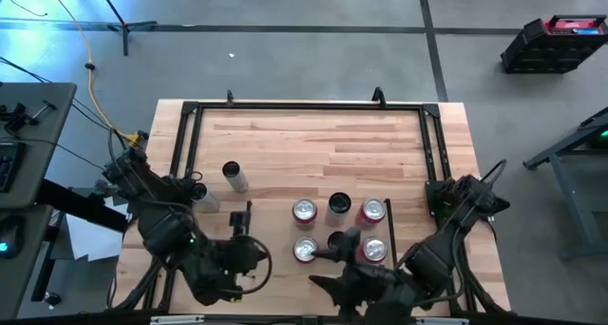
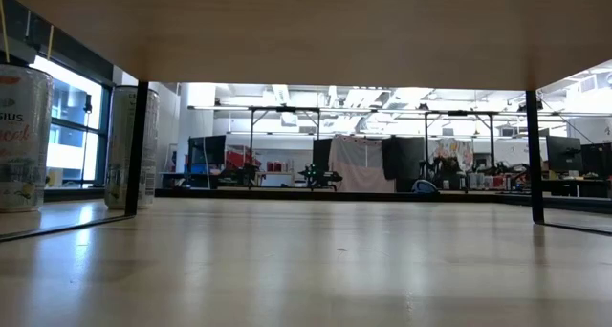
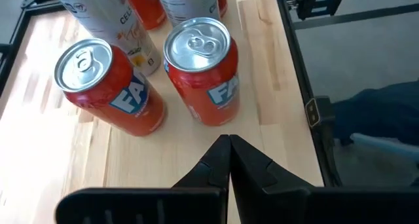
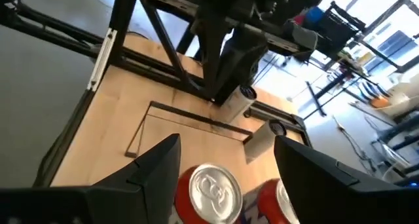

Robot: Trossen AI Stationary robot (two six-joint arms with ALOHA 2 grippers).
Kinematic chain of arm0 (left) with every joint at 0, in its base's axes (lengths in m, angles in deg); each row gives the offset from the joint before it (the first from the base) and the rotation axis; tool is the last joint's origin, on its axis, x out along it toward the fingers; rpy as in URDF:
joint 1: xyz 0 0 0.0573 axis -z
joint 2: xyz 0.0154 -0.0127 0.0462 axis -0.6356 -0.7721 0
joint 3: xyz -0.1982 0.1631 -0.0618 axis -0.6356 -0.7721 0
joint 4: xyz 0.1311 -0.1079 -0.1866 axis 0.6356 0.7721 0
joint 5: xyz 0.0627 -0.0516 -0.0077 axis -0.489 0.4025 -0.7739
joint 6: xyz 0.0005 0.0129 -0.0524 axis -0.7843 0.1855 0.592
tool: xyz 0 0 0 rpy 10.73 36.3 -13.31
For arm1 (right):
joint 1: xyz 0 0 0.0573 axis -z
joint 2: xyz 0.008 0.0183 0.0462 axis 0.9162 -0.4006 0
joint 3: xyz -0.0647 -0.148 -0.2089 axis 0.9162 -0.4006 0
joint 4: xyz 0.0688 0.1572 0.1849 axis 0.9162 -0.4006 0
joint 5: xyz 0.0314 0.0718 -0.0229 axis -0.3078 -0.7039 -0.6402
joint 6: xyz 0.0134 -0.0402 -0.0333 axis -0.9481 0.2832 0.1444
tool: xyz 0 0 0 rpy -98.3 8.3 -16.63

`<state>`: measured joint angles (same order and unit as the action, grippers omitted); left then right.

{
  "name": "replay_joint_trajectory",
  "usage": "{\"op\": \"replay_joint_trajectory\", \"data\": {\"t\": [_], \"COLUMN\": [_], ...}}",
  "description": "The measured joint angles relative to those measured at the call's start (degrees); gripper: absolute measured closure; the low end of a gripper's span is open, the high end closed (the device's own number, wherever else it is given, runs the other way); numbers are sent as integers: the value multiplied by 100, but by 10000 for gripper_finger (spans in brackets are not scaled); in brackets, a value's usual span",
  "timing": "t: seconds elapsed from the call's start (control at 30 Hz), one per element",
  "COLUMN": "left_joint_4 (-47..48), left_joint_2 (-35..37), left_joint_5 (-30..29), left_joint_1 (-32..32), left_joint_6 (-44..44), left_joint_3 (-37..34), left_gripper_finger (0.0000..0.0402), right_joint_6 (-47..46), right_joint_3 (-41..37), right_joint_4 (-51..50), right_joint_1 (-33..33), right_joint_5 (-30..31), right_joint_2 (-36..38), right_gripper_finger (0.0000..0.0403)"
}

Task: Place canned beverage on shelf
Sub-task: Put the red soda can on the shelf

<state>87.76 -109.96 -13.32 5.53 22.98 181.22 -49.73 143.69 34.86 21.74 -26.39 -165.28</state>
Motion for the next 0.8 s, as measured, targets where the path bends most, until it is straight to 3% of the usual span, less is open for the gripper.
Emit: {"op": "replay_joint_trajectory", "data": {"t": [0.27, 0.4, 0.5, 0.8], "left_joint_4": [82, 86, 85, 84], "left_joint_2": [-2, -2, -4, -4], "left_joint_5": [-59, -83, -85, -85], "left_joint_1": [51, 51, 51, 55], "left_joint_6": [3, -1, 2, 193], "left_joint_3": [-2, -2, -2, -7], "left_gripper_finger": [401, 401, 401, 401], "right_joint_6": [1179, 1751, 1700, 319], "right_joint_3": [-1, 0, 0, -7], "right_joint_4": [1628, 2301, 2206, 939], "right_joint_1": [-185, -470, -647, -750], "right_joint_5": [-494, -364, -87, 4], "right_joint_2": [-261, -284, -291, -835], "right_gripper_finger": [172, 186, 204, 235]}}
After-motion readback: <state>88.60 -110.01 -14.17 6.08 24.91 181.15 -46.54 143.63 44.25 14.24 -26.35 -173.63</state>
